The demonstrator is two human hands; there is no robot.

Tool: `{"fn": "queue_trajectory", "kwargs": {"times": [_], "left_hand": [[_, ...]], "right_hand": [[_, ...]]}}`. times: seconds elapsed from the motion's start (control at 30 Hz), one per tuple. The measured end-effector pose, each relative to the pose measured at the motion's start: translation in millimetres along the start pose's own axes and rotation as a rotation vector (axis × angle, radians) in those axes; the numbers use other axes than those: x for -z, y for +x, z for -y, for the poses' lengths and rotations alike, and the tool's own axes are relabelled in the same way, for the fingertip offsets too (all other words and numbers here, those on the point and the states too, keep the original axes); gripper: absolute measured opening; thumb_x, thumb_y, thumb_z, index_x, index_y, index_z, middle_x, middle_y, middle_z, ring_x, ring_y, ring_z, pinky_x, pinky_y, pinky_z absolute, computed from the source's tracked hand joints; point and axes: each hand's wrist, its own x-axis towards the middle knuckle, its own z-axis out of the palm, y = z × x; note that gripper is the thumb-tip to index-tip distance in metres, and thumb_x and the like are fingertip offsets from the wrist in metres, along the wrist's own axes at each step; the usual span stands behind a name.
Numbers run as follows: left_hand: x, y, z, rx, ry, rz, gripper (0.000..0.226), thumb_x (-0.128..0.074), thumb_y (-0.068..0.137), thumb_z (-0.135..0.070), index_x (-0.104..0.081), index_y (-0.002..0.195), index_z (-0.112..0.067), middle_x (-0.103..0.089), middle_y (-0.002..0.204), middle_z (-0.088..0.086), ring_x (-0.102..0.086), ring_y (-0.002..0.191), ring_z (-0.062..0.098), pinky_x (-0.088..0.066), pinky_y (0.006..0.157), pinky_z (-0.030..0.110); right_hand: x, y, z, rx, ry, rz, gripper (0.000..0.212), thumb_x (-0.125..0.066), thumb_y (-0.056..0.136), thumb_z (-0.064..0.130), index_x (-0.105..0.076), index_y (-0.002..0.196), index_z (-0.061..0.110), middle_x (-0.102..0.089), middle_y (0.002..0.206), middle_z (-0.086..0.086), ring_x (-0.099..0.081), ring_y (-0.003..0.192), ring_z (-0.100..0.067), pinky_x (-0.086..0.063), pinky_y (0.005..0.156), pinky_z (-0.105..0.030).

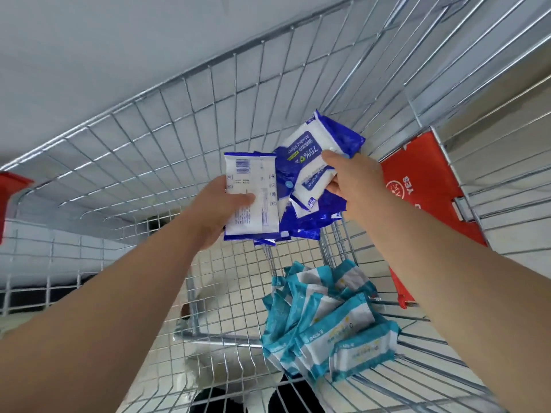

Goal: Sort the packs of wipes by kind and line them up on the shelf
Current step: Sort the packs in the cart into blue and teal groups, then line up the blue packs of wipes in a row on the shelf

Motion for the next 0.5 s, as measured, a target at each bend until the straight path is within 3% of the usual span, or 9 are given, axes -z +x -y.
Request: {"fn": "queue_trajectory", "kwargs": {"times": [0.13,0.27,0.4,0.5], "left_hand": [[23,-59,-27,-0.04,0.032,-0.036,0.034,-0.061,0.089,-0.003,-0.056,0.121,-0.014,-0.07,0.11,0.007,-0.07,0.095,0.025,-0.058,0.078,0.043],[53,-142,-62,-0.123,0.067,-0.138,0.027,-0.061,0.09,-0.006,-0.057,0.117,-0.012,-0.071,0.105,0.01,-0.071,0.092,0.029,-0.058,0.08,0.047],[83,-235,-97,-0.216,0.023,-0.246,0.026,-0.061,0.092,-0.01,-0.056,0.117,-0.015,-0.072,0.106,0.008,-0.071,0.093,0.028,-0.056,0.084,0.051],[106,-303,-116,-0.274,-0.058,-0.331,0.022,-0.059,0.092,-0.009,-0.056,0.113,-0.015,-0.072,0.105,0.009,-0.071,0.092,0.028,-0.058,0.081,0.048]], "right_hand": [[5,-57,37,0.348,-0.253,0.006,0.037,-0.066,0.079,0.028,-0.056,0.073,-0.007,-0.064,0.078,-0.031,-0.063,0.072,-0.047,-0.051,0.057,-0.052],[6,-128,92,0.522,-0.357,0.101,0.039,-0.064,0.078,0.036,-0.058,0.073,-0.002,-0.064,0.073,-0.025,-0.056,0.059,-0.029,-0.049,0.062,-0.047],[-8,-200,154,0.656,-0.413,0.246,0.038,-0.061,0.08,0.039,-0.058,0.074,0.002,-0.064,0.072,-0.017,-0.057,0.063,-0.029,-0.048,0.063,-0.045],[-27,-259,199,0.771,-0.44,0.349,0.035,-0.063,0.083,0.034,-0.058,0.075,0.0,-0.061,0.069,-0.014,-0.051,0.06,-0.021,-0.041,0.057,-0.034]]}}
